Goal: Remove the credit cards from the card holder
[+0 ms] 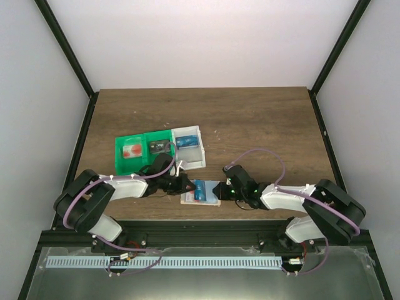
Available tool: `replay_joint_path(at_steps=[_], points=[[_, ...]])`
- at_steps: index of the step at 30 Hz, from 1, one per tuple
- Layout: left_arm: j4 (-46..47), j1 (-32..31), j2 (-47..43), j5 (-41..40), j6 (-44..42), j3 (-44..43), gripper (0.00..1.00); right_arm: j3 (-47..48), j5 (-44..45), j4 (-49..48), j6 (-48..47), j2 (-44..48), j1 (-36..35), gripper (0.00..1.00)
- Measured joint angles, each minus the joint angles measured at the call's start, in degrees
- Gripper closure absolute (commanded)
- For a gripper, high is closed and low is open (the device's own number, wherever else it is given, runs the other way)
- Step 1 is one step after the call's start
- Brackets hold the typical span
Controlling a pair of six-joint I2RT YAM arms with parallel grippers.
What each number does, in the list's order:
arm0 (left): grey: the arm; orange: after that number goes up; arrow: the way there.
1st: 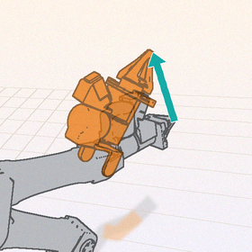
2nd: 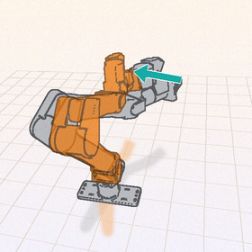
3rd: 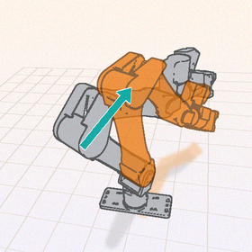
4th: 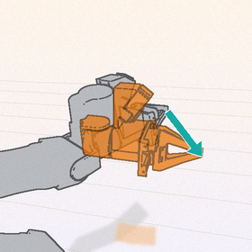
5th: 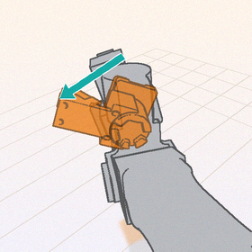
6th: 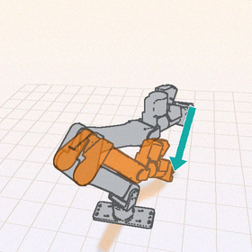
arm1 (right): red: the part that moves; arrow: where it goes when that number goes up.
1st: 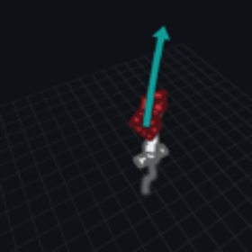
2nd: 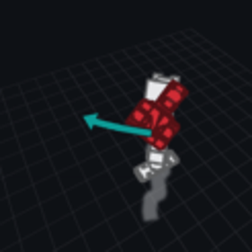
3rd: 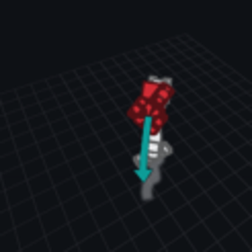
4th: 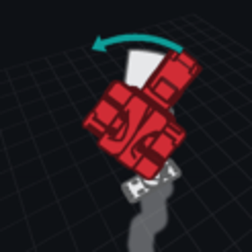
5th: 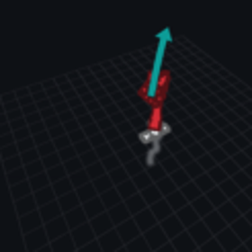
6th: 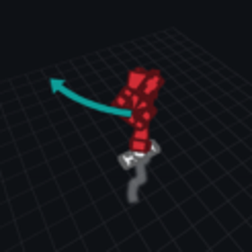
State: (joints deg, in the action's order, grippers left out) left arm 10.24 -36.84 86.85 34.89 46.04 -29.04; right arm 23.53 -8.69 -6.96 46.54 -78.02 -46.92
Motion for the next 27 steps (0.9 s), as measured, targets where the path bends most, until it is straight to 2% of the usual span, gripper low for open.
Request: replay_joint_path(at_steps=[16,27], points=[[-5.8,1.6,-0.7,1.0,-4.7,-1.4,1.00,0.3,-1.3,-1.1,-3.3,-0.9,0.7,0.85],[-11.3,1.8,-5.5,-0.4,-6.0,-2.6,1.00,0.3,-1.4,-0.8,-3.4,-0.7,0.9,0.85]])
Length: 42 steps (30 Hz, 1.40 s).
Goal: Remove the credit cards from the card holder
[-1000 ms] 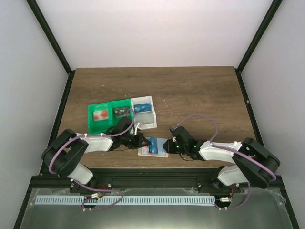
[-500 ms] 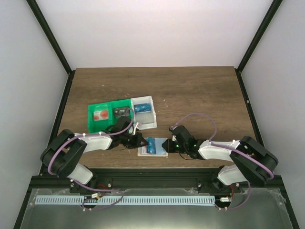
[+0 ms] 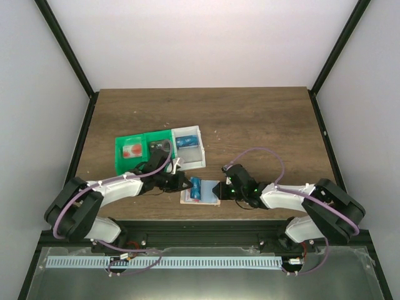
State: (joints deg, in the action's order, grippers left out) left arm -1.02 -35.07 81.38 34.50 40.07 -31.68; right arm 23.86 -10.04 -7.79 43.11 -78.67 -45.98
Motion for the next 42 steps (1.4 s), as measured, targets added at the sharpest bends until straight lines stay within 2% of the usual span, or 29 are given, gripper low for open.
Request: replay_joint_path(at_steps=[3,7,13,19,27,32,37,42], points=[[-2.6,0.2,-1.5,-1.8,-0.9,-1.0,1.00,0.0,0.3,0.8,0.0,0.6,0.1,0.85],[-6.6,0.2,-4.2,-4.2,-2.8,-2.7,1.00,0.0,0.3,4.2,-0.4,3.2,0.3,0.78],[-11.0,0.2,-7.7,-3.9,-7.1,-4.6,1.00,1.3,-1.1,10.0,-4.6,12.8,0.5,0.73],[-11.0,0.3,-9.4,3.1,-10.8,-5.1,1.00,7.2,-4.4,13.9,-11.0,20.0,0.5,0.71],[-9.2,0.3,-11.8,15.4,-14.2,-5.2,1.00,7.5,-10.8,17.3,-16.0,25.8,1.3,0.64],[-8.0,0.3,-11.8,22.9,-14.9,-5.2,1.00,10.7,-14.5,21.0,-18.6,26.0,1.6,0.50],[-8.0,0.3,-11.8,25.8,-15.2,-5.2,1.00,15.1,-18.2,22.6,-21.6,24.3,1.8,0.50],[-8.0,0.3,-11.8,27.4,-15.5,-5.3,1.00,15.4,-20.5,23.4,-22.9,22.6,2.1,0.54]])
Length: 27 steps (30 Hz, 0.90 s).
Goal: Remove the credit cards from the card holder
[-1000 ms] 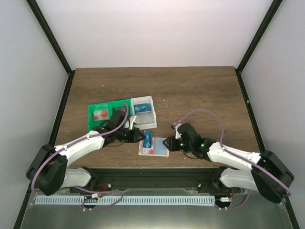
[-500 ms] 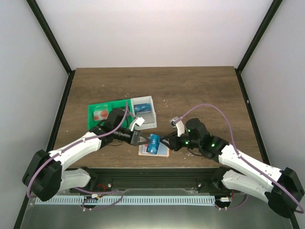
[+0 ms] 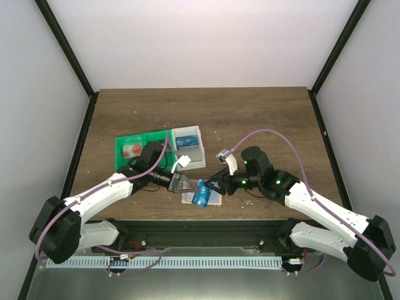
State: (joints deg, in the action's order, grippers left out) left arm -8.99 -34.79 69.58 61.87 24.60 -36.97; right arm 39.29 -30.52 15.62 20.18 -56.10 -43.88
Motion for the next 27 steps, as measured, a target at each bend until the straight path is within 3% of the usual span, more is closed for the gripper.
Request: replay_joint_path(at_steps=[10,16,21,27], points=[[2.2,0.0,0.0,2.1,0.3,0.0,1.00,-2.5,-11.0,-2.3,0.4,-0.6,6.4,0.61],[2.8,0.0,-0.9,2.9,0.5,0.0,1.00,-3.4,-16.5,-4.6,1.3,-2.0,6.7,0.77],[3.0,0.0,-1.4,2.9,0.5,0.0,1.00,-3.8,-19.2,-6.6,2.4,-2.6,7.1,0.96],[1.3,0.0,-1.9,-0.7,-0.7,-0.2,0.63,-5.8,-22.4,-11.7,5.3,-3.0,7.8,1.00]])
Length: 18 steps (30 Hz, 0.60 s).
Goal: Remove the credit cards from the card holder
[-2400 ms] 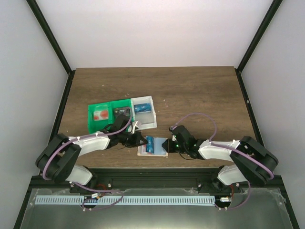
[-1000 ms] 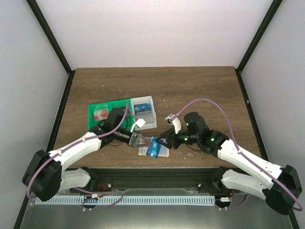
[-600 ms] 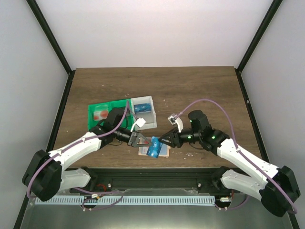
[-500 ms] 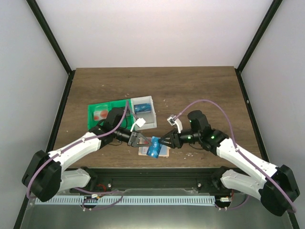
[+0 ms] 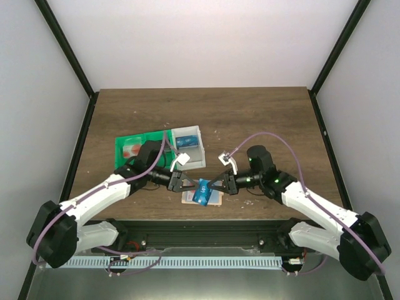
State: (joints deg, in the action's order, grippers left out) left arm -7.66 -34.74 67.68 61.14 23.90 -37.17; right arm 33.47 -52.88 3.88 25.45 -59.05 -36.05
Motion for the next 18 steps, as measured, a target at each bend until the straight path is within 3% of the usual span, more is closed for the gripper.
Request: replay_joint_path(at_steps=[4,10,18], points=[[-2.5,0.0,-1.8,-6.5,-0.7,-1.7,0.38,-2.8,0.1,-4.4,3.5,-0.6,0.2,0.99],[-6.4,0.0,-8.5,-25.2,-0.7,-3.8,0.01,-5.2,2.6,-11.8,10.3,-3.7,0.3,1.00],[-10.5,0.1,-14.8,-45.2,-2.1,-7.1,0.00,-5.2,13.9,-20.2,19.8,-10.2,0.3,1.00]])
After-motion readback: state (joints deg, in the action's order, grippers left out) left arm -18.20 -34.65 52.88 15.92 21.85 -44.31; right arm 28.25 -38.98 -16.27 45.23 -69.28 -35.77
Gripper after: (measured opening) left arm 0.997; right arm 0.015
